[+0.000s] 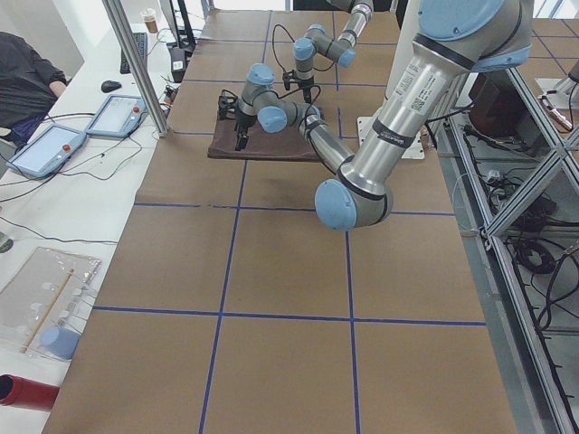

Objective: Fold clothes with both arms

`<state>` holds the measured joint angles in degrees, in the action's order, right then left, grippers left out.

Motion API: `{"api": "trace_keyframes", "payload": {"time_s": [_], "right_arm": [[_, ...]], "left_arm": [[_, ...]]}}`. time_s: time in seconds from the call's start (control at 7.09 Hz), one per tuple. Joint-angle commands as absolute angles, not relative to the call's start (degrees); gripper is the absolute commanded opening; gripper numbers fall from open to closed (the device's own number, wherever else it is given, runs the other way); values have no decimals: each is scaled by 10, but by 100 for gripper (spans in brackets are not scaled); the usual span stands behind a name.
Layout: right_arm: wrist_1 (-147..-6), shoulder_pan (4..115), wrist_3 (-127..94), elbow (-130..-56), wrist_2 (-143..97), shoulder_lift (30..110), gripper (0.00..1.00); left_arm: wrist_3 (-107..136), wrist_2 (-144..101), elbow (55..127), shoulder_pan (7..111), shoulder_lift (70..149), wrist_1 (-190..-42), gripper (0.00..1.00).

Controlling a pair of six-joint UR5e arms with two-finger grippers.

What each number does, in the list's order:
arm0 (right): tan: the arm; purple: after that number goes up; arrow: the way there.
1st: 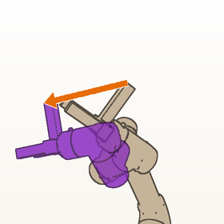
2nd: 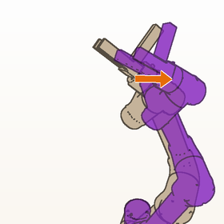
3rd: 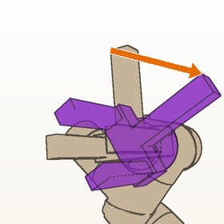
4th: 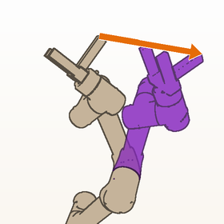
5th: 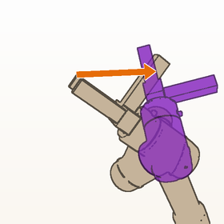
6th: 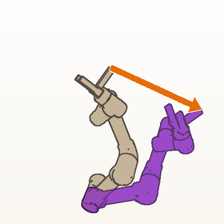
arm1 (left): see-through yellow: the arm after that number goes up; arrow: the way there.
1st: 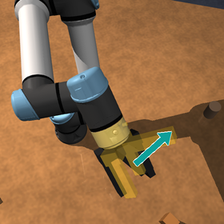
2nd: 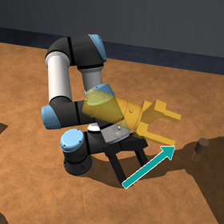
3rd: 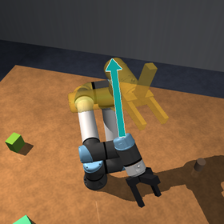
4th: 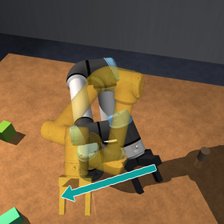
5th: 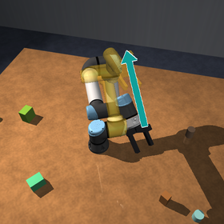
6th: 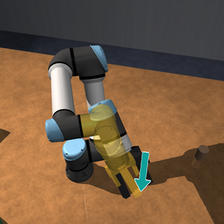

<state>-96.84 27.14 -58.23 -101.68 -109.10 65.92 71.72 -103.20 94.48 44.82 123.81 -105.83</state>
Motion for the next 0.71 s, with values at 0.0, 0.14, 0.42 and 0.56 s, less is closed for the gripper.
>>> {"api": "trace_keyframes", "payload": {"time_s": [0.0,0.14,0.42,0.56], "right_arm": [[-971,286,-569,-1061,-1092,687,100],[-968,298,-568,-1065,-1103,678,100],[-965,300,-546,-1056,-1099,623,100],[-959,302,-538,-1056,-1092,612,100]], "left_arm": [[717,-1033,946,448,1238,-1058,100],[717,-1036,954,448,1236,-1057,100],[716,-1044,955,448,1235,-1057,100],[716,-1044,955,449,1235,-1057,100]]}}
